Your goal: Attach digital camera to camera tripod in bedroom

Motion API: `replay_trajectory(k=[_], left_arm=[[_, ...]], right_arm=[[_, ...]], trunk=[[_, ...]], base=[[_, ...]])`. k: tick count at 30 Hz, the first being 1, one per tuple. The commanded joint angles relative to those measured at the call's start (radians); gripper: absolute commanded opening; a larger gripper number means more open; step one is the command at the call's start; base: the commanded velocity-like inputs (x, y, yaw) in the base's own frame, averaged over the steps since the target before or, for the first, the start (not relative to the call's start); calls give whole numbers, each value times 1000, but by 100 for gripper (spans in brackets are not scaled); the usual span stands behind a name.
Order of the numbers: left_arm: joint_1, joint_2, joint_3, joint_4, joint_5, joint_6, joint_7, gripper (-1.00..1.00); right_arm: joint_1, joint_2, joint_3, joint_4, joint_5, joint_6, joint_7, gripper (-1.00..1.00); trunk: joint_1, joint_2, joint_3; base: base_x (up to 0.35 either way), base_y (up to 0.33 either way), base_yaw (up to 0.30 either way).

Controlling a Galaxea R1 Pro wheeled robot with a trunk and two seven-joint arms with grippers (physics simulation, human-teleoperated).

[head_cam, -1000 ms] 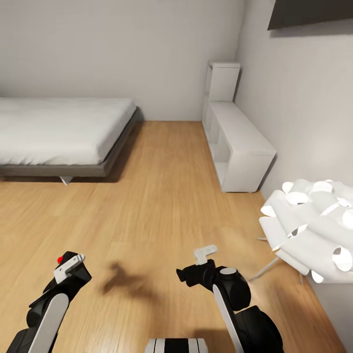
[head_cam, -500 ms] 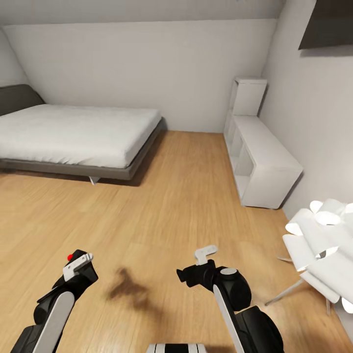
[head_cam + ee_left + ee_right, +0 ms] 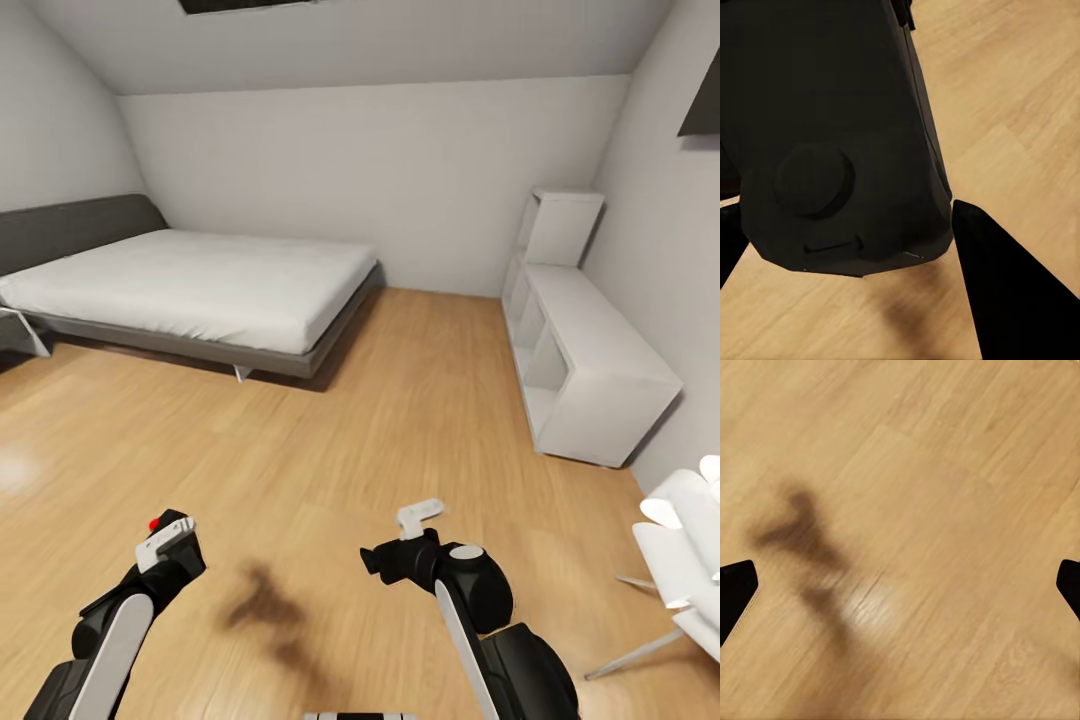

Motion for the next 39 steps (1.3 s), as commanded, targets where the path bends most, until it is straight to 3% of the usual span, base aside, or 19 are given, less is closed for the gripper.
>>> replay_trajectory(k=[1,19,30,39], left_arm=[[-1,1,0,0,8,4,8,-100],[-3,8,2,38,9,1,5,-100],[-58,13,4,209,6,-45,5,-100],[-67,13,0,231,5,-57,3,-100]], right_arm=[[0,0,-1,-1,6,5,7,100],[-2,0,1,-1,6,5,7,100],[7,0,24,-1,6,3,6,100],[8,0,29,-1,6,3,6,100]], trunk=[[-1,0,3],[-9,4,73],[-14,7,115],[-18,9,150]], base=[[0,0,296],[0,0,296],[0,0,296],[0,0,295]])
